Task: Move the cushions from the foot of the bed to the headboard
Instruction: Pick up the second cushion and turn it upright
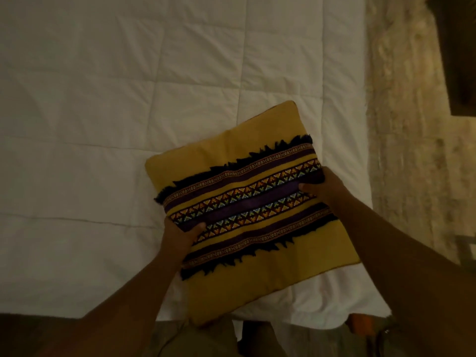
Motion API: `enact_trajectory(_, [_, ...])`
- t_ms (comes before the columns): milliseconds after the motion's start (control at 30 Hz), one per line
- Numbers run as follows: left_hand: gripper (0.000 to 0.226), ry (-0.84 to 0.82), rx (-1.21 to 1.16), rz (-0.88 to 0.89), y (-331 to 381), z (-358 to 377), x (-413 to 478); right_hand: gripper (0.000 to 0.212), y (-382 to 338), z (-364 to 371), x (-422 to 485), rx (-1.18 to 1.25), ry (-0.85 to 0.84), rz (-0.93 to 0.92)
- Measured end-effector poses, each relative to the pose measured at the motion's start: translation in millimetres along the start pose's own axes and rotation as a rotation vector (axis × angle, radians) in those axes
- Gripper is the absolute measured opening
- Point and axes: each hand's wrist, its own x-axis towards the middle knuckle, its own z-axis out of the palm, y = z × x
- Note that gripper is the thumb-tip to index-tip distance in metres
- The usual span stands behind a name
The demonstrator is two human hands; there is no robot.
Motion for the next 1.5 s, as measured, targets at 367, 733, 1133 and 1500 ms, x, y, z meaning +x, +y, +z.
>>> enact_trajectory(367, [0.100,0.110,-0.346,-0.355,-52,63,-34,0.067,-77,21,74,-0.384,-0.150,-0.164])
enact_trajectory(733, [0.105,0.086,-0.148,-0.321,-89,93,2,0.079,-41,50,123,-0.552,-0.110,-0.207])
enact_trajectory(1133, [0.111,0.259,0.043,-0.142,-56,17,-15,0.060,-8,51,26,-0.313,0.228,-0.348])
enact_trajectory(1500, [0.122,0.036,0.511,0.221,68,-32,78,0.088,74,68,-62,-0.063,0.320,0.134])
